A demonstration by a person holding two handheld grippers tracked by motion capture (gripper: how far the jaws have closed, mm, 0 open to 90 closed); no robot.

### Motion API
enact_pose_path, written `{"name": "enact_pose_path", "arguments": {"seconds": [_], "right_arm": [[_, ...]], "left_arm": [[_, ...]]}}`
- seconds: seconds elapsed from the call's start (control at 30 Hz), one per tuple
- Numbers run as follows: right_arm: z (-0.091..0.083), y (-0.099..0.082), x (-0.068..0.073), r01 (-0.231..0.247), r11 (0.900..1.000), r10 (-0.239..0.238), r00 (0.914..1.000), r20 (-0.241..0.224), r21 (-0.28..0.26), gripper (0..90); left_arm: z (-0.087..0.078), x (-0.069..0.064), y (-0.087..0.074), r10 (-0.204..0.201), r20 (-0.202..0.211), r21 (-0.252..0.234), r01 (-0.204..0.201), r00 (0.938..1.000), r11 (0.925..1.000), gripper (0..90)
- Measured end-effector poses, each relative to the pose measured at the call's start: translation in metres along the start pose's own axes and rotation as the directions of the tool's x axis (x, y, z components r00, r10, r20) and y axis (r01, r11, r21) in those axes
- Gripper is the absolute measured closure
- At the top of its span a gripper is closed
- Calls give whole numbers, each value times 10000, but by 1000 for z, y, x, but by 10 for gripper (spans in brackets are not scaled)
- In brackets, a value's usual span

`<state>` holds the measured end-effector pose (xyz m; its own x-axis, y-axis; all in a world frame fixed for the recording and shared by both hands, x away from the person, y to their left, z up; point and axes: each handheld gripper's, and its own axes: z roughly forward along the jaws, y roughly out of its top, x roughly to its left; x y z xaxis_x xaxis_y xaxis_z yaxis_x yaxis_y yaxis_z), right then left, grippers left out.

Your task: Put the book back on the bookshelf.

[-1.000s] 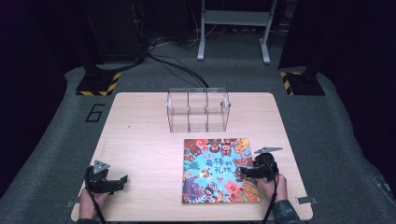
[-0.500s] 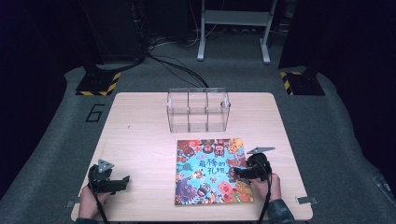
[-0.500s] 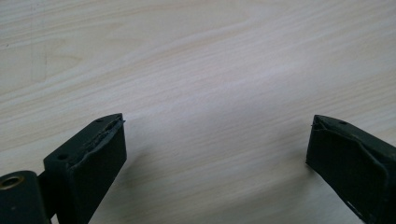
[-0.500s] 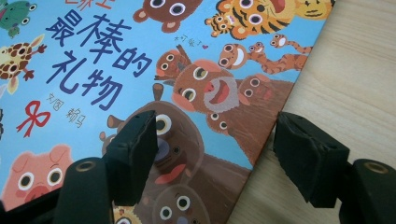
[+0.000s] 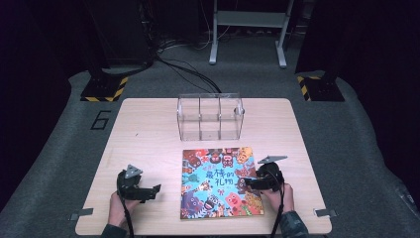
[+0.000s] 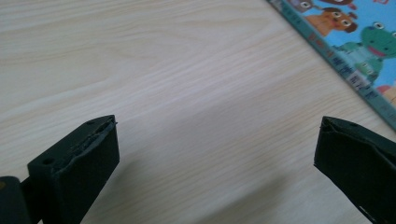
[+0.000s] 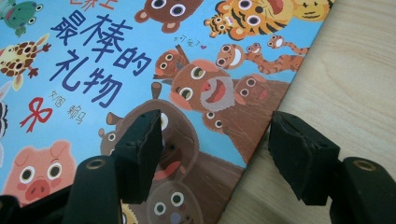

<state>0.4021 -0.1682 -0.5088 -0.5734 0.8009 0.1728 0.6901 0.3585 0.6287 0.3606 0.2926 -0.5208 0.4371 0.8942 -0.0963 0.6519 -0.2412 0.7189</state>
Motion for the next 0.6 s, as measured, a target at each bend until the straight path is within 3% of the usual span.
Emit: {"name": "enact_pose_path", "arguments": {"seconds": [0.07,0.1,0.17,0.3,0.37,0.6], "right_arm": [[1,1,2,-119,9999,119,9999,-2,14,354],[2,1,2,51,10000,-51,10000,-10,-16,357],[2,2,3,-46,10000,46,10000,-59,8,363],[2,3,3,-227,9997,229,9996,-158,132,376],[2,3,1,19,10000,-19,9999,-123,35,376],[2,7,-2,100,9995,-95,9999,-143,309,359]], "left_arm": [[7,-7,4,160,113,12,-160,9998,9999,0],[9,-9,5,340,213,82,-342,9992,9994,0],[13,-11,6,303,185,33,-304,9994,9995,0],[23,-21,11,345,508,60,-348,9981,9994,0],[25,-23,11,411,418,-45,-409,9983,9992,0],[33,-31,13,657,147,-244,-654,9977,9976,0]]}}
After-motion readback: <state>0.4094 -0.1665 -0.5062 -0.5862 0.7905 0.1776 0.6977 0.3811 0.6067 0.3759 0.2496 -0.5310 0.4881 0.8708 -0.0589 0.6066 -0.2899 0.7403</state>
